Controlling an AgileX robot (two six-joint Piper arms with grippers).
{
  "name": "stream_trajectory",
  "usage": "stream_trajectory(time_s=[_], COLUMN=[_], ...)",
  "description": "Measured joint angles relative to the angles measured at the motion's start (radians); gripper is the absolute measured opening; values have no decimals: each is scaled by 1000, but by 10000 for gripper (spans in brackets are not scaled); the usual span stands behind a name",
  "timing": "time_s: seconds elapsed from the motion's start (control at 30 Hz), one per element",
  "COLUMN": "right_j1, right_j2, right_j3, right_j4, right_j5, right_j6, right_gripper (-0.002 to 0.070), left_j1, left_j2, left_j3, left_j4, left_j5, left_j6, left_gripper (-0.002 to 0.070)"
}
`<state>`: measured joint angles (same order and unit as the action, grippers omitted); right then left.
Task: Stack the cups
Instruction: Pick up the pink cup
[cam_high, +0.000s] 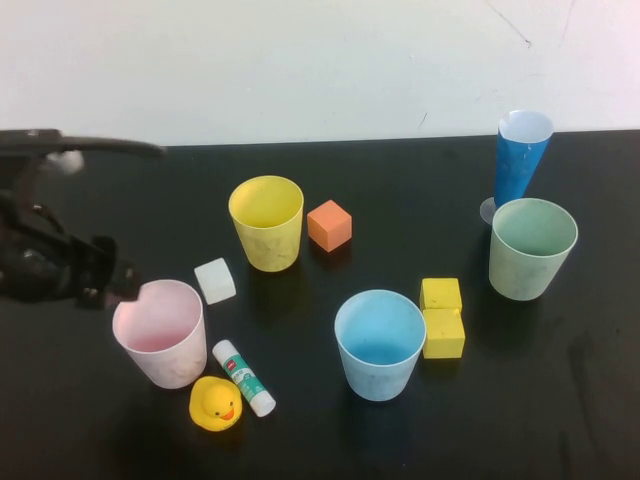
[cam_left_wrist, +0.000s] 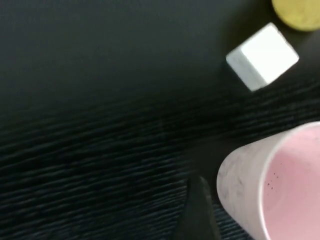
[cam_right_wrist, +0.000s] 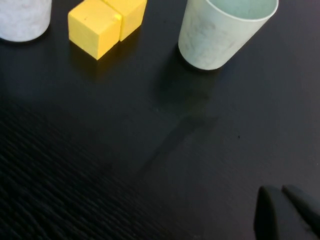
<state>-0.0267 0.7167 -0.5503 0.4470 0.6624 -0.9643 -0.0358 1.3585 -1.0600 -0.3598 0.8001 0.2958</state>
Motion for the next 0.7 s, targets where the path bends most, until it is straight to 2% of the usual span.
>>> stream_trajectory(time_s=[0.13, 0.23, 0.33, 0.4, 0.5, 0.7], right_j1=[0, 0, 0, 0, 0, 0], right_j2=[0, 0, 0, 0, 0, 0], right_j3=[0, 0, 0, 0, 0, 0], right_j4=[4, 6, 6, 6, 7, 7], right_j5=[0, 0, 0, 0, 0, 0], right_j6=[0, 0, -2, -2, -2, -2], right_gripper=[-1, -1, -1, -1, -1, -1], left_j1=[0, 0, 0, 0, 0, 0], left_j2=[117, 177, 233, 255, 257, 223], left_j3=[-47, -62, -68, -68, -77, -240], left_j4=[-43, -62, -76, -76, -76, -107], left_j5=[54, 75, 77, 77, 83, 130], left_j6=[52, 87, 138, 155, 169, 171], left_gripper=[482, 424, 283, 155, 48, 19])
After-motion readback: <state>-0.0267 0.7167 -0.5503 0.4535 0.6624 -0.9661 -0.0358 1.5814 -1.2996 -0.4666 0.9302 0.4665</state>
